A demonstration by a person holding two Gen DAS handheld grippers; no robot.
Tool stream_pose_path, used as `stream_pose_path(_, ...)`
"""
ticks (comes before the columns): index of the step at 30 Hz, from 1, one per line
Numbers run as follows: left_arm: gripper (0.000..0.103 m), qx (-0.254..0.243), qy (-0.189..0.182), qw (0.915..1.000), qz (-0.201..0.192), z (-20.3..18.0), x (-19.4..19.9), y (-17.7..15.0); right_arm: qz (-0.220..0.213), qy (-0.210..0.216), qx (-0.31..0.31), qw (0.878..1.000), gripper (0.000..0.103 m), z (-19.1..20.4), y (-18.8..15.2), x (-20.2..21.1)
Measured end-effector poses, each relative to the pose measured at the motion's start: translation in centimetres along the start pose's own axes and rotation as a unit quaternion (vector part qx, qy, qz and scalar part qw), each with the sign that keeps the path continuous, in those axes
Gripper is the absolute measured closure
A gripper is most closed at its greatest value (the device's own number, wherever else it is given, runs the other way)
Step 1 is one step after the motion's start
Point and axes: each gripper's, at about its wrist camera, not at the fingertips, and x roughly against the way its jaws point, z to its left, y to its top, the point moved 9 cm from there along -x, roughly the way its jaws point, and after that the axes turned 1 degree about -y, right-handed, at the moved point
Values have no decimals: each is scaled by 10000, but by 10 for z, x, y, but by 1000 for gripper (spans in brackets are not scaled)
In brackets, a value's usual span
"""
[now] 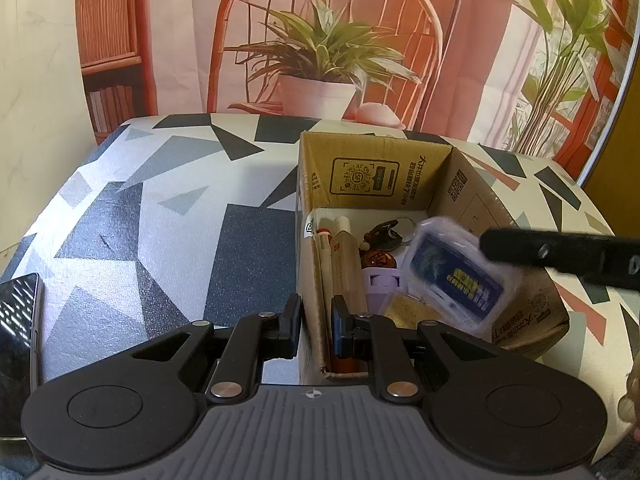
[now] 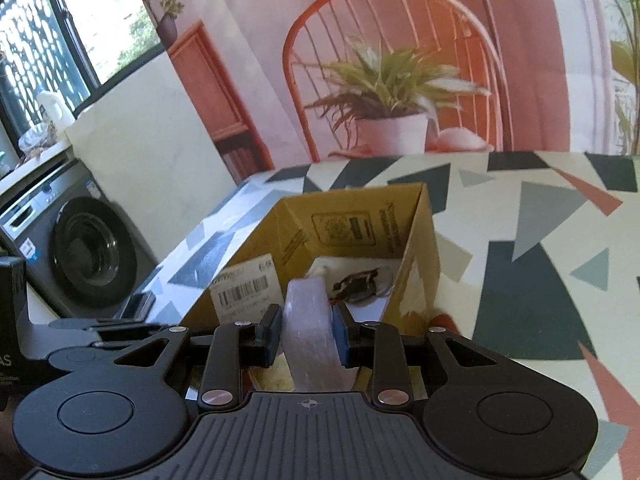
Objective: Organize rigid objects
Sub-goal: 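Carry the clear plastic box into the cardboard box and release it, then move the right gripper back and grasp the dark red tube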
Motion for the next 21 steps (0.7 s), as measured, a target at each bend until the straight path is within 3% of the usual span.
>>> stream_pose_path(6, 87, 6, 5, 10000, 0, 0, 0, 1, -441, -212, 0, 9988, 72, -13, 15, 19)
stream_pose_path(11, 87, 24, -1, 10000, -2, 0, -1, 1, -772, -717, -99, 9944, 71, -43, 21, 34)
stream_pose_path(17, 87, 21, 1, 10000, -4, 0, -1, 1, -538, -1383, -131, 9888, 71, -86, 0, 30)
stream_pose_path(21, 87, 21, 3, 10000, -3, 0, -1, 1, -230, -1569, -15, 9873, 71, -96, -22, 15)
